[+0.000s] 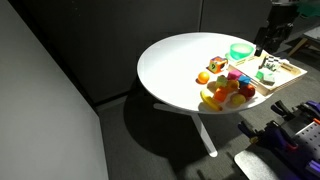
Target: Put the orange pushy cube in the crate
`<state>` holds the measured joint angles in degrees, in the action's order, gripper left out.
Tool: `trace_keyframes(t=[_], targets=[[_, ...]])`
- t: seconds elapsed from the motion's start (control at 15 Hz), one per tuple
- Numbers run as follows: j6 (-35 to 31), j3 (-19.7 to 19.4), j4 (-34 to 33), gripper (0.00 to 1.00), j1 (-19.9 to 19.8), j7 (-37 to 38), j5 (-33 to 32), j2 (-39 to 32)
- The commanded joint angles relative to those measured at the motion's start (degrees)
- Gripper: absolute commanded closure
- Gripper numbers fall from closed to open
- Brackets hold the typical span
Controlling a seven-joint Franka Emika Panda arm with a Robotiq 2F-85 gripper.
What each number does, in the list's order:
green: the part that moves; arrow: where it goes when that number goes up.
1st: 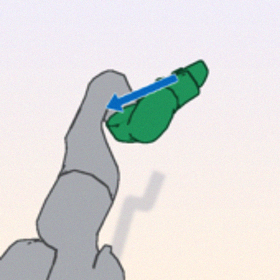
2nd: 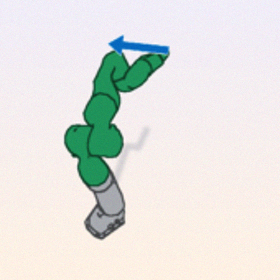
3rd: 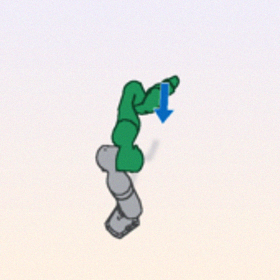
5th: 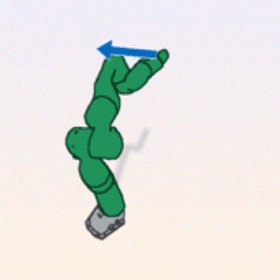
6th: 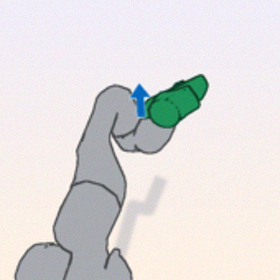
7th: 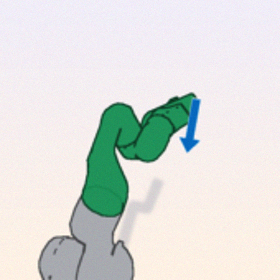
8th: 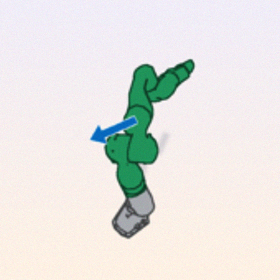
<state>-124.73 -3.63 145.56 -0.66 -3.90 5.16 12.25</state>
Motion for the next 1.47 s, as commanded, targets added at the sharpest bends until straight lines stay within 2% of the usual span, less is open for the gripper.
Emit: trace_keyframes(t=[0.0,0.2,0.4,0.53,0.73,1.0,1.4], targets=[[0.3,-0.3,-2.6,0.00,-1.9,1.6,-2.0,-1.6],[-3.4,0.1,-2.6,0.00,-3.4,4.8,-5.4,-0.9],[-7.0,0.8,-2.6,0.00,-5.0,11.2,-12.1,-0.8],[-7.0,0.7,-3.0,0.00,-5.1,11.9,-14.1,-1.1],[-5.1,-0.1,-3.3,0.00,-3.6,5.1,-11.2,-1.5],[-3.2,-1.2,-3.4,0.00,-1.6,-8.1,-4.5,-1.7],[-0.2,-2.0,-5.4,0.00,-2.0,-13.0,-2.2,-3.1]])
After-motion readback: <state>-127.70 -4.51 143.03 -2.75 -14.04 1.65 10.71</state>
